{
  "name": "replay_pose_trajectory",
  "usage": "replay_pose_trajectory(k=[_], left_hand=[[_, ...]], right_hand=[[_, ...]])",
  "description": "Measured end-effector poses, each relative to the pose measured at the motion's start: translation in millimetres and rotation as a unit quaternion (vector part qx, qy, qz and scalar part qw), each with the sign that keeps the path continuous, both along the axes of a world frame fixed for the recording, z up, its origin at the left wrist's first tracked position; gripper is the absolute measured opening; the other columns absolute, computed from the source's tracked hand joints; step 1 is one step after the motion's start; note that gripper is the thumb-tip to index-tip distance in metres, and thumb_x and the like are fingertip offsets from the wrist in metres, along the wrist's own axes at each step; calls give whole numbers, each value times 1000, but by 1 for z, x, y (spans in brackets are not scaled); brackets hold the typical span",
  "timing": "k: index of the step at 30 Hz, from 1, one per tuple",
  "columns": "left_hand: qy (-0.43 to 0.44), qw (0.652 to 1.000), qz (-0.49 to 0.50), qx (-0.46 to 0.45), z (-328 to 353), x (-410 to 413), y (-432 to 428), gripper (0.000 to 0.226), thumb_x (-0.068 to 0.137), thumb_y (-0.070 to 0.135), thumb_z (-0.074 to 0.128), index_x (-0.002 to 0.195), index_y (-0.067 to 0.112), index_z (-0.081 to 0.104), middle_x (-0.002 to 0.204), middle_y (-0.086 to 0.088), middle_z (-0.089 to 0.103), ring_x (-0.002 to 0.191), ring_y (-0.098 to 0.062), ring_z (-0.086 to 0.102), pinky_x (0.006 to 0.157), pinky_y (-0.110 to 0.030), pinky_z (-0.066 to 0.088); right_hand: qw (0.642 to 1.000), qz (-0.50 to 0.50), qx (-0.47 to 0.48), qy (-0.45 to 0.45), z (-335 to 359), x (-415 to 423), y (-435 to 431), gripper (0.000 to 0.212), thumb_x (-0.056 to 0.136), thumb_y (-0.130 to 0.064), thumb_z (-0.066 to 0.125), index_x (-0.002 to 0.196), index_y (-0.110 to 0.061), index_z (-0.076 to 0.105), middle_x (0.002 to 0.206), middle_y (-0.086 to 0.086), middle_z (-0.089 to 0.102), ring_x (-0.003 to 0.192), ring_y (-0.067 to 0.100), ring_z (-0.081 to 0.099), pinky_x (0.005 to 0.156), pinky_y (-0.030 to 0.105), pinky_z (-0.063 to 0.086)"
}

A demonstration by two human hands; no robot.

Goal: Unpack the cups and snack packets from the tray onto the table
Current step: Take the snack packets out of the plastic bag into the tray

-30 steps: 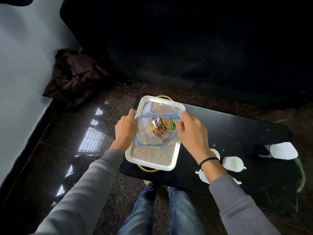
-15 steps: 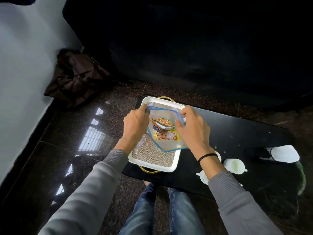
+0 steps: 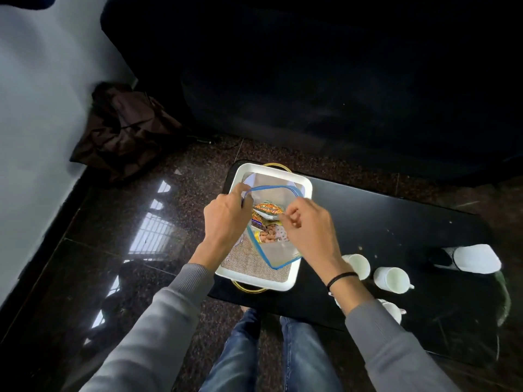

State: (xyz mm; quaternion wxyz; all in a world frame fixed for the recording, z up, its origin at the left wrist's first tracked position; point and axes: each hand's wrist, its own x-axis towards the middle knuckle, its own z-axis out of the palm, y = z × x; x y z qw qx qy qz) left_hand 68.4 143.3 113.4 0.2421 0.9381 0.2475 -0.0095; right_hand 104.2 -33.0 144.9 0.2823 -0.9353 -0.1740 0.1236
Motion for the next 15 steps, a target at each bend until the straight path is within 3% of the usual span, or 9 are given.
replay_pose_trajectory(k=[3,5,7,9,10,13,15], left_hand=[[-6,1000,-9,-3,-2,-3,-7,31,104,34,46,119,22,69,77,-6,78,74,-32,72,70,-42,57],[-17,999,-46,-20,-4,-9,-10,27,101,36,52,111,22,74,72,-2,76,73,-29,72,67,-40,57],[-25,994,-98,-41,-8,-20,-9,26,96,43,59,100,26,77,62,6,67,69,-24,69,63,-33,53],[-8,987,-148,-67,-14,-33,-3,36,89,61,56,90,32,77,58,10,62,60,-10,62,58,-26,44],[4,983,-158,-95,-17,-40,0,41,88,68,51,85,35,75,58,11,62,57,-3,58,58,-25,42],[-13,964,-63,-259,-21,-56,11,43,95,62,44,79,36,74,65,7,69,61,-9,62,67,-33,50],[-50,962,37,-265,-26,-55,18,43,98,55,42,86,30,74,79,6,73,74,-16,67,76,-39,53]], right_hand=[[975,-78,78,195,2,-10,17,54,93,-71,46,72,-25,65,64,-14,69,63,-3,67,58,18,44],[921,-150,158,324,1,-11,28,67,88,-84,31,78,-34,73,67,-17,73,60,-11,66,52,14,46],[857,-218,242,399,-9,-9,34,42,91,-77,41,76,-56,73,74,-18,77,70,-7,72,59,16,55],[818,-281,273,421,-19,-7,38,22,95,-57,56,86,-49,74,97,-6,80,93,13,75,80,32,60],[809,-299,268,429,-22,-6,37,18,96,-49,59,95,-42,75,104,-1,79,97,18,74,81,34,59],[817,-298,262,419,-29,-7,32,30,90,-47,61,108,-28,77,95,-10,78,89,10,70,61,22,52],[838,-255,265,402,-29,-11,24,35,85,-51,61,109,-32,78,104,-30,70,99,-4,62,70,16,43]])
